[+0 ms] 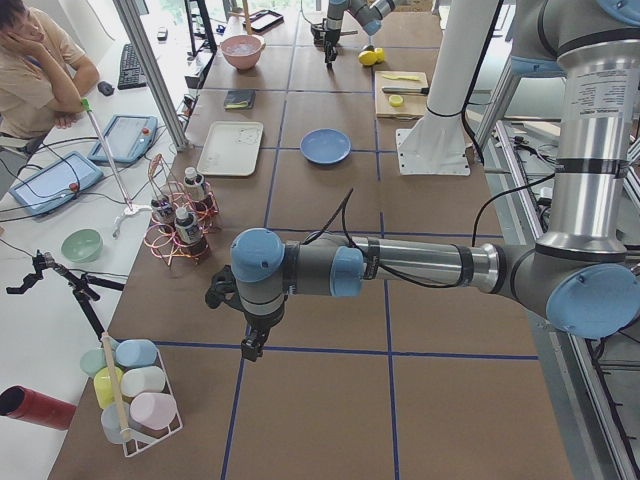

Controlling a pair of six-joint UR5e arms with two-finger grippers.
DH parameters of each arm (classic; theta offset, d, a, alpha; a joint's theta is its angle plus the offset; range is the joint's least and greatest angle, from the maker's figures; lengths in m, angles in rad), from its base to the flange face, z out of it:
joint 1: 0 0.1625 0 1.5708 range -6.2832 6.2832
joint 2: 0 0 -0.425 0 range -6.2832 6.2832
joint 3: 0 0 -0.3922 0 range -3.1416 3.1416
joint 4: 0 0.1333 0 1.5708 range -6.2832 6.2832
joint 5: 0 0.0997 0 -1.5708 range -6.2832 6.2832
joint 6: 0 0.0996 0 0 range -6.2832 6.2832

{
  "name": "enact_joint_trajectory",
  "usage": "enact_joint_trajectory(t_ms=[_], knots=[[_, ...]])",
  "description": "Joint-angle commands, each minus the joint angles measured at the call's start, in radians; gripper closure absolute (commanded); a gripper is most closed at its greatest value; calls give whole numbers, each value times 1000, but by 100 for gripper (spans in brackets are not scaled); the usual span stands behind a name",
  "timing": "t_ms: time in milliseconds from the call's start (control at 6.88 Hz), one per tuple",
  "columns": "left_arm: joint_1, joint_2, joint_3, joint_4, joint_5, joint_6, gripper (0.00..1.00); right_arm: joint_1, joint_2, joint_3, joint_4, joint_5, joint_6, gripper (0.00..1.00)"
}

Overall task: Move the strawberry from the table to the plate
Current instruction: 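Lower the right gripper and grasp the red strawberry, then carry the strawberry with the right gripper over the light-blue plate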

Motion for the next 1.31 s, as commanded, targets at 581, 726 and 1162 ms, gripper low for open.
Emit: enact_joint_trajectory(t_ms=[581,726,1162], knots=[[-2,8,-2,8,6,5,0,-183,621,195,-679,-55,328,100],[0,12,-2,7,6,5,0,-241,764,139,-759,-119,400,100],[-2,14,-2,8,3,5,0,-427,1006,-143,-766,-343,551,100]])
